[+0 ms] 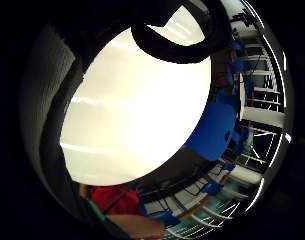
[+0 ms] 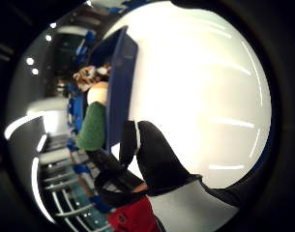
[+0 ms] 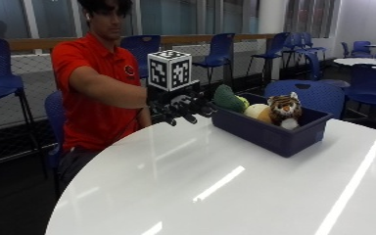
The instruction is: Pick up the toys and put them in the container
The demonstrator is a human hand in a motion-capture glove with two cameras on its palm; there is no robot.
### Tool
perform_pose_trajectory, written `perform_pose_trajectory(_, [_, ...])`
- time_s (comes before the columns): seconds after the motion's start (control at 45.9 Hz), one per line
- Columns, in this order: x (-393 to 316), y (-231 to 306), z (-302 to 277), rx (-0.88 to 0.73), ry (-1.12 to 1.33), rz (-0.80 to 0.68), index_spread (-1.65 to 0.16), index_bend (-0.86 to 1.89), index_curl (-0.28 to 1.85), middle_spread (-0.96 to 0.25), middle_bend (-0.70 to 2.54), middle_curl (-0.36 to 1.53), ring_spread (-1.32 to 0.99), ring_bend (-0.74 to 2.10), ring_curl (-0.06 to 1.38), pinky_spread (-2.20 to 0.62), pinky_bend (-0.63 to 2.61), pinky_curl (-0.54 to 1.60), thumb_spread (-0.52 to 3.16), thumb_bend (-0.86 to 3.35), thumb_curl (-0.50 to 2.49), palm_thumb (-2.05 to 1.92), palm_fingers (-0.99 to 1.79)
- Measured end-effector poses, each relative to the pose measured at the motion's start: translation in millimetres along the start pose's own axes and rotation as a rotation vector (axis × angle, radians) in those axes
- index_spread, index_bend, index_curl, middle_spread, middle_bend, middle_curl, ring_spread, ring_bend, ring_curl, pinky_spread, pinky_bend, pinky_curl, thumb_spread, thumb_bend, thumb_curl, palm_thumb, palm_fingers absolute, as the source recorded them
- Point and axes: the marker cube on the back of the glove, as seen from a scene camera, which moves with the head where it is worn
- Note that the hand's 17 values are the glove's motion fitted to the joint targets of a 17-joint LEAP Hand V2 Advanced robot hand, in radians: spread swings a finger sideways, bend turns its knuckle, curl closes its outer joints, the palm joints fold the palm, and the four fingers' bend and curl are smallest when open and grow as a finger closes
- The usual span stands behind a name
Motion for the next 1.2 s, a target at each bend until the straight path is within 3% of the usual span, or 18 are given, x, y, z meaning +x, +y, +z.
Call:
perform_pose_trajectory(0.697, [51,32,5,0.032,-0.061,0.005,-0.36,0.18,0.32,-0.06,0.12,0.21,0.01,0.16,0.23,0.09,0.79,0.31,1.15,-0.05,0.23,-0.05,-0.16])
perform_pose_trajectory(0.915, [34,36,30,0.034,-0.17,0.008,-0.36,0.19,0.33,-0.06,0.13,0.21,0.01,0.16,0.22,0.09,0.77,0.32,1.16,-0.04,0.24,-0.05,-0.15])
perform_pose_trajectory(1.198, [10,43,47,0.031,-0.087,-0.028,-0.37,0.19,0.35,-0.06,0.13,0.21,0.0,0.16,0.2,0.09,0.75,0.32,1.16,-0.04,0.24,-0.05,-0.15])
